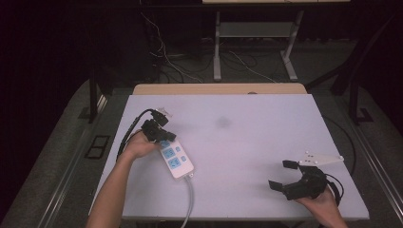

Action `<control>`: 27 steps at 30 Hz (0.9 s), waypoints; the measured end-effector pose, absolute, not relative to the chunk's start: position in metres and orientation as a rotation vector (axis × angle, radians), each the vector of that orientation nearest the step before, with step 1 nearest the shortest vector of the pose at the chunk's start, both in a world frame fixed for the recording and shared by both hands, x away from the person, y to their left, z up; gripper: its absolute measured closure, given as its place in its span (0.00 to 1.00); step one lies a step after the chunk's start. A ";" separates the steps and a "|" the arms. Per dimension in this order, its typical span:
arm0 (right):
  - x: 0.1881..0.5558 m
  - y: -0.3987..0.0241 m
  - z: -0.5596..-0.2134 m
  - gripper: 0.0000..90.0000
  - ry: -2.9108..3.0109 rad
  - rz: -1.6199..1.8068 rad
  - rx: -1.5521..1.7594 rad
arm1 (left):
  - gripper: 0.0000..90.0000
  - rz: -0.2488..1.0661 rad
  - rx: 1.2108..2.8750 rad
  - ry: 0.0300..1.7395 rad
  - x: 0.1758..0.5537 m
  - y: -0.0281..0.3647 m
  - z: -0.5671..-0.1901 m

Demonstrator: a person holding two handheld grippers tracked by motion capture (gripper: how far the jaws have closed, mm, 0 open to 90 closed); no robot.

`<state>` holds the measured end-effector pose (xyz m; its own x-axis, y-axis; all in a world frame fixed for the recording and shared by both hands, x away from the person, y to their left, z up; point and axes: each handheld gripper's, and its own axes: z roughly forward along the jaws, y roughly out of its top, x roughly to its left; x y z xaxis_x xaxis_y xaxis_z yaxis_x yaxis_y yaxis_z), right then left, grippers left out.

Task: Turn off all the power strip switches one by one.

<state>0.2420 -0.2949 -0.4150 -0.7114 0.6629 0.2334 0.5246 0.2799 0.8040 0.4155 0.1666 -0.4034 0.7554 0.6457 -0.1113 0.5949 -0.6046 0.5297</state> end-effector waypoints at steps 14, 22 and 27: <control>0.242 -0.295 -0.415 0.01 2.389 1.415 1.119 | 1.00 0.174 2.407 0.922 0.412 0.162 -0.399; 0.243 -0.296 -0.414 0.01 2.384 1.419 1.121 | 0.99 0.206 2.404 0.925 0.409 0.168 -0.391; 0.242 -0.296 -0.414 0.01 2.386 1.420 1.119 | 0.99 0.228 2.367 0.922 0.403 0.172 -0.382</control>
<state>0.2425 -0.2955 -0.4143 -0.7111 0.6625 0.2352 0.5229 0.2748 0.8069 0.4031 0.1723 -0.3817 0.7461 0.6640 -0.0493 0.5643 -0.5914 0.5761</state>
